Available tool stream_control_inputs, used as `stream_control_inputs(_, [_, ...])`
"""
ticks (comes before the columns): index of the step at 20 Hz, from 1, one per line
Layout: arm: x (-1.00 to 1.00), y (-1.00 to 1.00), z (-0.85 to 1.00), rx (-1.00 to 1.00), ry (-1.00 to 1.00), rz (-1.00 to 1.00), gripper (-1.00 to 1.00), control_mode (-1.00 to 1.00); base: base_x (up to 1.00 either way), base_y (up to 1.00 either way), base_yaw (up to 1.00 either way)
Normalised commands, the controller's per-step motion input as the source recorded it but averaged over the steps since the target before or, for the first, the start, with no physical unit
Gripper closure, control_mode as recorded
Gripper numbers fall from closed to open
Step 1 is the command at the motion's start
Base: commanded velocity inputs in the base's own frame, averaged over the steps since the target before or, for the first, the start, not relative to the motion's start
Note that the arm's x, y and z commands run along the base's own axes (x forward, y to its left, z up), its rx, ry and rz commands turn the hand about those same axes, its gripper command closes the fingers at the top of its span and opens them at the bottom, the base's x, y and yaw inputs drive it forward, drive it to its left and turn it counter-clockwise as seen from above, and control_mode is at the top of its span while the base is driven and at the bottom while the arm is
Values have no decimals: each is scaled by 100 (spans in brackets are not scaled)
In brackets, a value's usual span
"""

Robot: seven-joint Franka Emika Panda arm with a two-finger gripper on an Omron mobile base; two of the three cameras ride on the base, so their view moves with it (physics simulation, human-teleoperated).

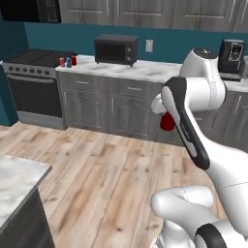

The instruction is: Four empty soda cans are scattered around the kitchen. Gather all the cans and cluster them next to the stove for recycling.

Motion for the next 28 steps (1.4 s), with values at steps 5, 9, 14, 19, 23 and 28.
stream_control_inputs(5, [0, 0, 0, 0, 0, 0, 100, 100, 100, 42, -4])
stream_control_inputs(9, [0, 0, 0, 0, 0, 0, 100, 100, 100, 42, -4])
stream_control_inputs(14, [0, 0, 0, 0, 0, 0, 100, 100, 100, 41, -5])
stream_control_inputs(19, [0, 0, 0, 0, 0, 0, 100, 100, 100, 31, -5])
stream_control_inputs(23, [0, 0, 0, 0, 0, 0, 100, 100, 100, 15, -3])
stream_control_inputs(28, [0, 0, 0, 0, 0, 0, 100, 100, 100, 1, -4])
